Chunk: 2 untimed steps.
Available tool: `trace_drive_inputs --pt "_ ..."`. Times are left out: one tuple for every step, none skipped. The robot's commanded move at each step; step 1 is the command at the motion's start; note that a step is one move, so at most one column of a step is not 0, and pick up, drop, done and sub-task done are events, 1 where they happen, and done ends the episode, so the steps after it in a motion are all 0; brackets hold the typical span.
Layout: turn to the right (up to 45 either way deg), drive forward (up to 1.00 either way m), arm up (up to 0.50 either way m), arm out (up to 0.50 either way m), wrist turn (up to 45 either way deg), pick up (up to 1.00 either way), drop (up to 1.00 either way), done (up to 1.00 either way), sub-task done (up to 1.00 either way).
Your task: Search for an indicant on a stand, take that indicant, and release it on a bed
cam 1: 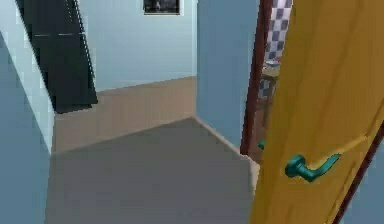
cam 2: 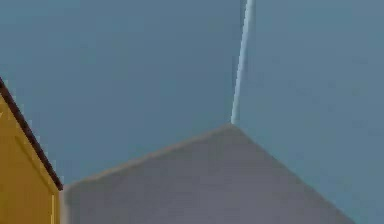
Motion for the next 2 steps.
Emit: trace_drive_inputs --pt "-15.0 0.0 0.0 0.0 0.0 0.0 0.0 0.0 0.0" --pt "0.0 0.6 0.0 0.0 0.0 0.0 0.0 0.0 0.0"
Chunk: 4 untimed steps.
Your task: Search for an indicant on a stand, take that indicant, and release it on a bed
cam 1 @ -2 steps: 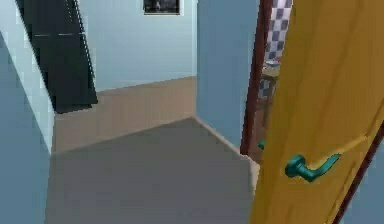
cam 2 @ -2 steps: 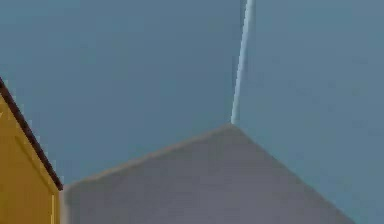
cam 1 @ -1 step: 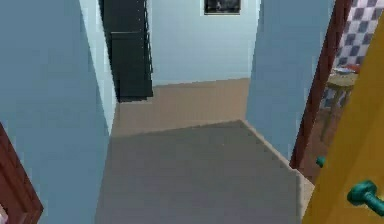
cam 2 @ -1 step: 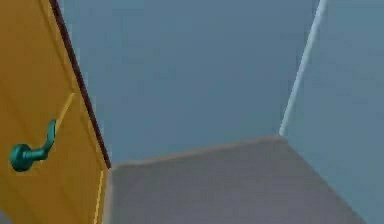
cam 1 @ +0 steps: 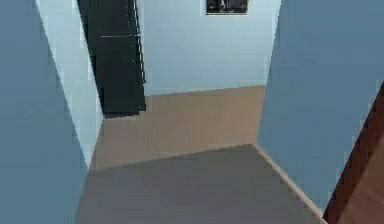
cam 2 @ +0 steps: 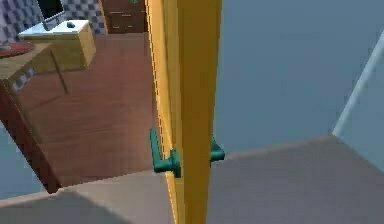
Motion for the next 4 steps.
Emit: trace_drive_inputs --pt "42.0 0.0 0.0 0.0 0.0 0.0 0.0 0.0 0.0" --pt "0.0 0.5 0.0 0.0 0.0 0.0 0.0 0.0 0.0" --pt "30.0 0.0 0.0 0.0 0.0 0.0 0.0 0.0 0.0" --pt "0.0 1.0 0.0 0.0 0.0 0.0 0.0 0.0 0.0"
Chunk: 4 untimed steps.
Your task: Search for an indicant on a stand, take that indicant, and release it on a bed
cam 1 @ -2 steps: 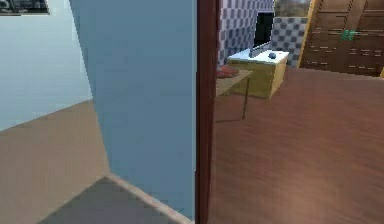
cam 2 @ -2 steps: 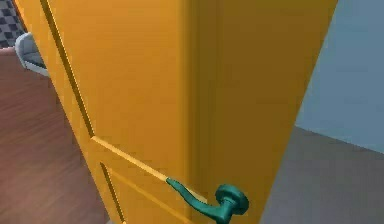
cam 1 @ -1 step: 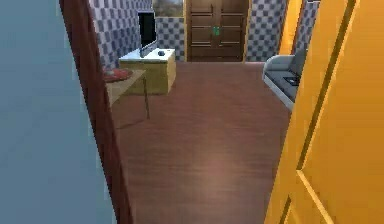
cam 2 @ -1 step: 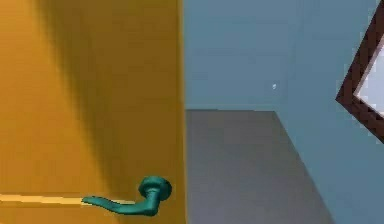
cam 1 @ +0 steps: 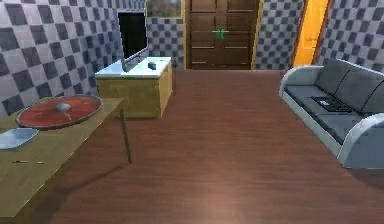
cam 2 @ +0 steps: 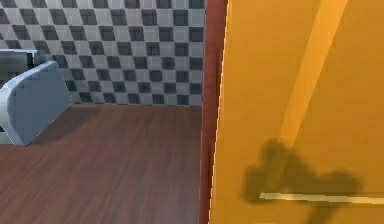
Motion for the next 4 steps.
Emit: trace_drive_inputs --pt "3.0 0.0 0.0 0.0 0.0 0.0 0.0 0.0 0.0" --pt "0.0 1.0 0.0 0.0 0.0 0.0 0.0 0.0 0.0" --pt "0.0 1.0 0.0 0.0 0.0 0.0 0.0 0.0 0.0" --pt "42.0 0.0 0.0 0.0 0.0 0.0 0.0 0.0 0.0"
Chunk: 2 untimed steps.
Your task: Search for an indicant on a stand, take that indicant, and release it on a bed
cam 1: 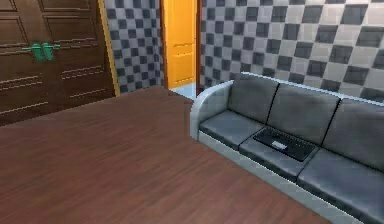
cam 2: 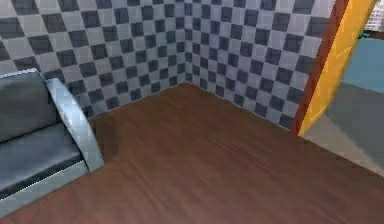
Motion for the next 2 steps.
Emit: trace_drive_inputs --pt "0.0 0.2 0.0 0.0 0.0 0.0 0.0 0.0 0.0" --pt "-45.0 0.0 0.0 0.0 0.0 0.0 0.0 0.0 0.0"
